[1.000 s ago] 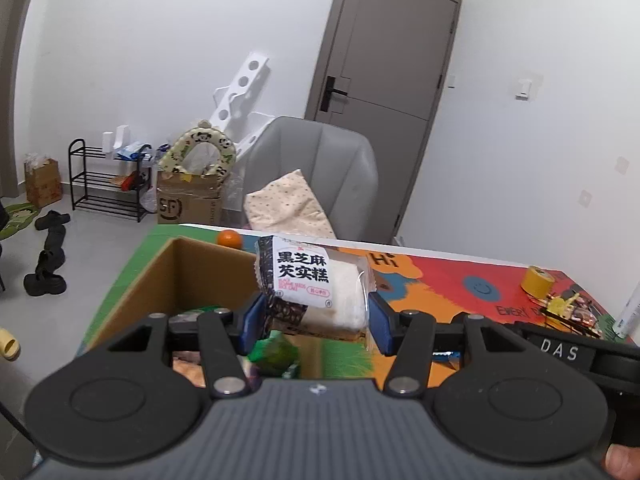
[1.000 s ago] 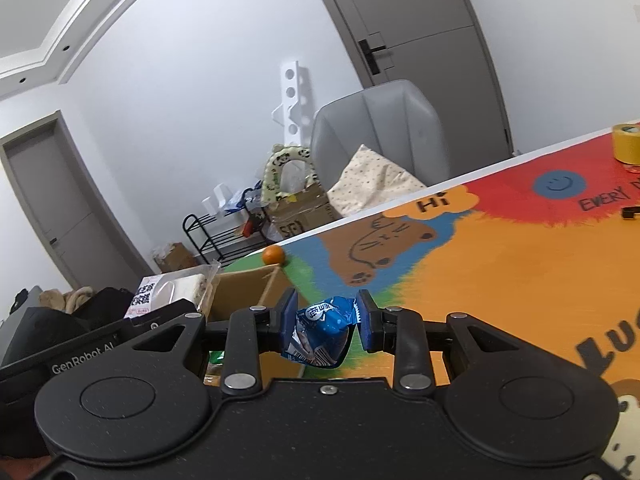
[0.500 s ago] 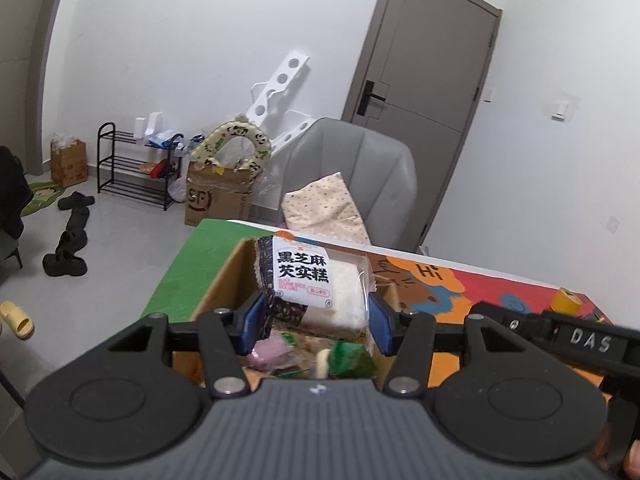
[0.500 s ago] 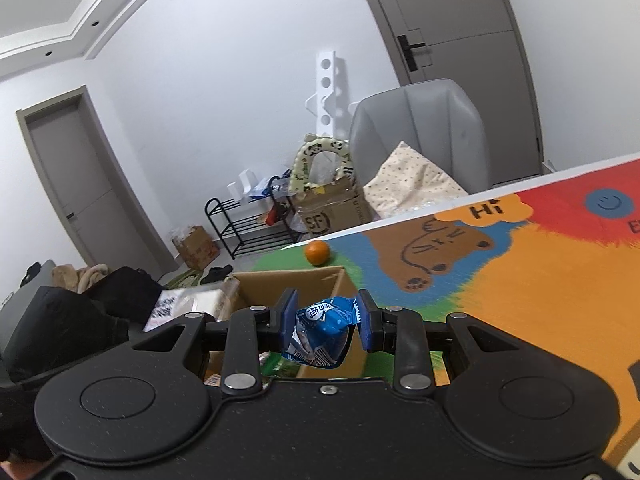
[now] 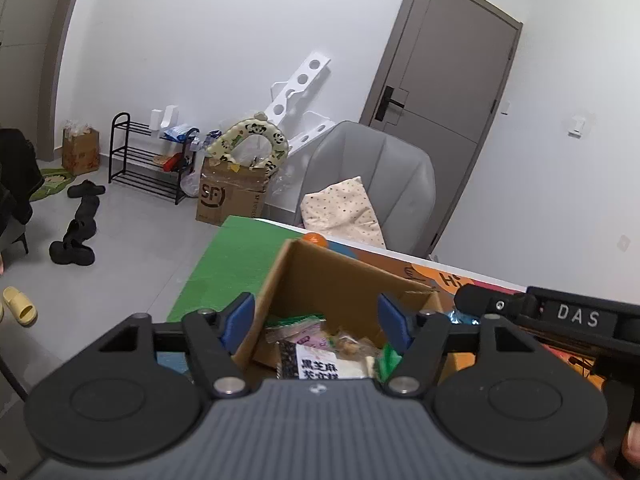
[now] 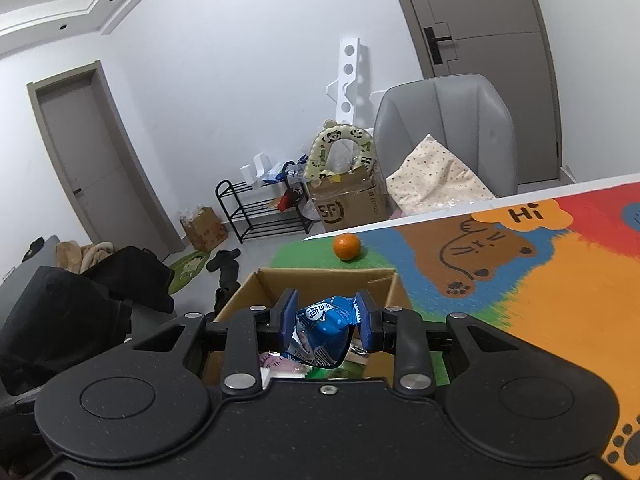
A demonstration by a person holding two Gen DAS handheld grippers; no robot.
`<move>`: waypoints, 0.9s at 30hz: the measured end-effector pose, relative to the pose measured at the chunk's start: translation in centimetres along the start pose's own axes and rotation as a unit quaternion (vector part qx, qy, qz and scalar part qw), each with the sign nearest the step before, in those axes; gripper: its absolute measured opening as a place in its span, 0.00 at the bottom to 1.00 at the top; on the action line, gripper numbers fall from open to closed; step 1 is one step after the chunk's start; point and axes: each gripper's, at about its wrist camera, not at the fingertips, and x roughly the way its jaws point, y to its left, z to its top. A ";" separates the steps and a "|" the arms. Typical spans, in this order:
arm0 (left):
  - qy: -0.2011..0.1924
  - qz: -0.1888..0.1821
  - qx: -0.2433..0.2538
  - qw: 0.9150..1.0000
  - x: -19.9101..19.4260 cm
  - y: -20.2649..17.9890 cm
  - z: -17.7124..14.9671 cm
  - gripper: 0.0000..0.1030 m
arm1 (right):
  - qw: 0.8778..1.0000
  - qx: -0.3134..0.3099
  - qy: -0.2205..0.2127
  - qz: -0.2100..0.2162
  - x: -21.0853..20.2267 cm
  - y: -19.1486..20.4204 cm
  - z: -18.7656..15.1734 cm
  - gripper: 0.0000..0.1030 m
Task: Organize snacks
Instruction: 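Carry both snacks over the cardboard box and open both grippers to drop them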
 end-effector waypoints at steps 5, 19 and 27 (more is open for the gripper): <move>-0.004 0.008 -0.012 1.000 0.0 1.5 0.6 0.68 | 1.000 -0.010 0.002 0.004 1.1 1.2 0.4 0.29; -0.003 0.043 -0.037 0.998 0.3 5.5 1.8 0.72 | 1.000 0.002 0.003 0.001 3.5 2.0 1.0 0.48; 0.005 0.043 -0.037 0.998 0.7 5.3 1.6 0.74 | 1.000 0.021 0.008 0.001 2.0 1.0 -0.1 0.60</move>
